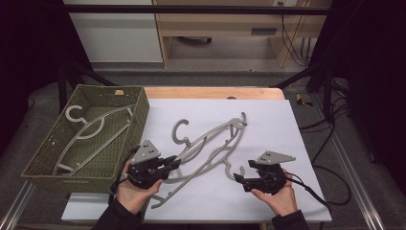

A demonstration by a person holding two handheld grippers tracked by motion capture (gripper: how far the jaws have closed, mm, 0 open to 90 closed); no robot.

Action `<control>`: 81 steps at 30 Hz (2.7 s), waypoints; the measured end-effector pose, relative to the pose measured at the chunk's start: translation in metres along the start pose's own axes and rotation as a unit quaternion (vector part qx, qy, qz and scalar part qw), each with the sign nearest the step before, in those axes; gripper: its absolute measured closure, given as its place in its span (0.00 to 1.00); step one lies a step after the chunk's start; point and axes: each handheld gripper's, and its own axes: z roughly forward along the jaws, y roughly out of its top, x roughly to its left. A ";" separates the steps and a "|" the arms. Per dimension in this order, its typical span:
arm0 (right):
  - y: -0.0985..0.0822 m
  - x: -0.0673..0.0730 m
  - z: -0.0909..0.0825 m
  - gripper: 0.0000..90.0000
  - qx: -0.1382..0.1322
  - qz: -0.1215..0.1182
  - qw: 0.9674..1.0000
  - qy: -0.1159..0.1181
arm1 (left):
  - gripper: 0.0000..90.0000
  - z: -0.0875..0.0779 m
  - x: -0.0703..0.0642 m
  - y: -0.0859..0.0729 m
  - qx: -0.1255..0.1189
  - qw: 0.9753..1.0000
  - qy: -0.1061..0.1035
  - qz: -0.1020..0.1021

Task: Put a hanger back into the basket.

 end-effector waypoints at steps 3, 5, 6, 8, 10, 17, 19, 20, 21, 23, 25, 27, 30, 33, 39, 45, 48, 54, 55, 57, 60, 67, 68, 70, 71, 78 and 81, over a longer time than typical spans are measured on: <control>-0.002 -0.005 -0.002 0.19 -0.020 -0.006 1.000 -0.011 | 0.89 -0.011 0.005 0.010 -0.006 1.000 0.003 0.010; -0.003 -0.007 -0.005 0.14 -0.033 -0.006 0.999 -0.017 | 0.89 -0.019 0.009 0.017 -0.012 1.000 0.009 0.021; -0.004 -0.008 -0.006 0.13 -0.039 -0.006 0.999 -0.017 | 0.89 -0.023 0.011 0.020 -0.013 1.000 0.012 0.022; -0.005 -0.010 -0.009 0.10 -0.050 -0.001 0.999 -0.020 | 0.89 -0.031 0.017 0.026 -0.017 0.999 0.018 0.028; -0.005 -0.013 -0.011 0.08 -0.059 -0.001 0.998 -0.023 | 0.89 -0.039 0.023 0.031 -0.020 0.999 0.024 0.029; -0.005 -0.017 -0.021 0.08 -0.087 0.004 0.996 -0.023 | 0.89 -0.062 0.049 0.043 -0.023 0.998 0.044 0.030; -0.005 -0.018 -0.023 0.07 -0.091 0.001 0.995 -0.026 | 0.89 -0.068 0.056 0.047 -0.020 0.998 0.052 0.034; -0.004 -0.018 -0.024 0.07 -0.093 0.002 0.995 -0.025 | 0.89 -0.071 0.059 0.048 -0.019 0.998 0.058 0.033; -0.004 -0.019 -0.025 0.07 -0.095 0.000 0.995 -0.027 | 0.89 -0.075 0.062 0.050 -0.020 0.997 0.065 0.036; -0.004 -0.020 -0.027 0.06 -0.100 0.002 0.995 -0.028 | 0.89 -0.082 0.070 0.053 -0.022 0.997 0.072 0.030; -0.004 -0.020 -0.028 0.06 -0.104 0.002 0.994 -0.028 | 0.89 -0.089 0.078 0.054 -0.025 0.996 0.083 0.032; -0.003 -0.021 -0.030 0.05 -0.104 0.002 0.994 -0.029 | 0.89 -0.095 0.086 0.056 -0.024 0.995 0.095 0.031; -0.003 -0.021 -0.030 0.05 -0.103 0.002 0.994 -0.031 | 0.89 -0.103 0.098 0.056 -0.022 0.993 0.112 0.028; -0.003 -0.021 -0.030 0.05 -0.103 0.002 0.994 -0.031 | 0.89 -0.111 0.112 0.055 -0.025 0.991 0.127 0.028; -0.003 -0.021 -0.029 0.05 -0.099 0.001 0.994 -0.033 | 0.89 -0.128 0.145 0.049 -0.025 0.989 0.145 0.005; -0.003 -0.022 -0.030 0.05 -0.099 0.001 0.995 -0.034 | 0.89 -0.143 0.179 0.038 -0.028 0.985 0.167 -0.018; -0.003 -0.022 -0.030 0.05 -0.098 0.001 0.995 -0.034 | 0.89 -0.148 0.193 0.030 -0.022 0.984 0.176 -0.025; -0.003 -0.022 -0.028 0.05 -0.095 0.001 0.995 -0.035 | 0.89 -0.150 0.214 0.016 -0.005 0.981 0.189 -0.037; -0.003 -0.022 -0.028 0.05 -0.094 0.000 0.995 -0.034 | 0.89 -0.149 0.216 0.014 -0.005 0.981 0.191 -0.040; -0.003 -0.022 -0.028 0.05 -0.094 0.000 0.995 -0.034 | 0.89 -0.151 0.223 0.010 -0.002 0.981 0.191 -0.042; -0.003 -0.022 -0.029 0.05 -0.094 0.000 0.995 -0.034 | 0.89 -0.152 0.230 0.004 0.002 0.981 0.187 -0.044; -0.002 -0.023 -0.030 0.05 -0.095 -0.001 0.995 -0.035 | 0.89 -0.155 0.240 -0.006 0.026 0.982 0.183 -0.028; -0.002 -0.023 -0.030 0.05 -0.094 -0.001 0.995 -0.035 | 0.89 -0.156 0.242 -0.007 0.029 0.983 0.182 -0.027; -0.002 -0.023 -0.029 0.05 -0.092 -0.002 0.995 -0.036 | 0.89 -0.157 0.245 -0.010 0.029 0.982 0.182 -0.029; -0.003 -0.022 -0.029 0.05 -0.092 0.000 0.995 -0.037 | 0.89 -0.157 0.247 -0.012 0.031 0.982 0.182 -0.031; -0.003 -0.022 -0.027 0.05 -0.087 -0.001 0.996 -0.038 | 0.89 -0.151 0.254 -0.025 0.047 0.984 0.167 -0.033; -0.003 -0.022 -0.026 0.05 -0.084 -0.001 0.996 -0.037 | 0.89 -0.145 0.255 -0.028 0.047 0.985 0.160 -0.035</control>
